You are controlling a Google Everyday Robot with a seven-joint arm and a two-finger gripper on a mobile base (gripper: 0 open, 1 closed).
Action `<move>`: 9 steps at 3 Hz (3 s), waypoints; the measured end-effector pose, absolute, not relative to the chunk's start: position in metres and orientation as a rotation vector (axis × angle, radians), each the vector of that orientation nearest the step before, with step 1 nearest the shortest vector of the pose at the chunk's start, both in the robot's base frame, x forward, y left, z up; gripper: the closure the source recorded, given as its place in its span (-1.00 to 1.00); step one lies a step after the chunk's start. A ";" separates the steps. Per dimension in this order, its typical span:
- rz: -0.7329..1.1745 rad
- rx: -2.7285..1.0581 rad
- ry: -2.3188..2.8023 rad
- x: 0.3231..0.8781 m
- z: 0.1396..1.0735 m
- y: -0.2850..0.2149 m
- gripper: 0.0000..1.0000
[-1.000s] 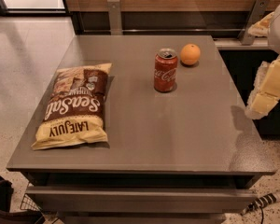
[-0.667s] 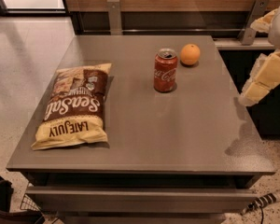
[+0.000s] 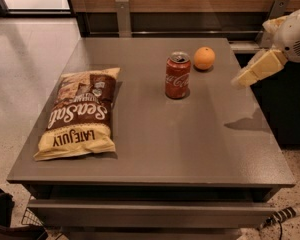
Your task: Move orange near brown chip bag
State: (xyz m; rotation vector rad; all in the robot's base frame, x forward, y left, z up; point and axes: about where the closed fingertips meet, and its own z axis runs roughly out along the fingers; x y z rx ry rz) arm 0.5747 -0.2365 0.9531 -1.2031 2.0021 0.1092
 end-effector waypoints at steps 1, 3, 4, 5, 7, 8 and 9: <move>0.155 -1.079 1.949 0.609 0.939 -0.235 -1.00; 0.209 -0.910 1.883 0.647 0.914 -0.223 -1.00; 0.212 -0.906 1.882 0.648 0.914 -0.223 -1.00; 0.250 -0.848 1.856 0.663 0.904 -0.224 -1.00; 0.464 -0.735 1.755 0.697 0.864 -0.203 -1.00; 0.544 -0.726 1.698 0.714 0.854 -0.190 -1.00; 0.564 -0.730 1.675 0.723 0.854 -0.185 -1.00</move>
Offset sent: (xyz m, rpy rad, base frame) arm 0.0828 0.0100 -0.0466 0.3070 -0.1489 -0.1380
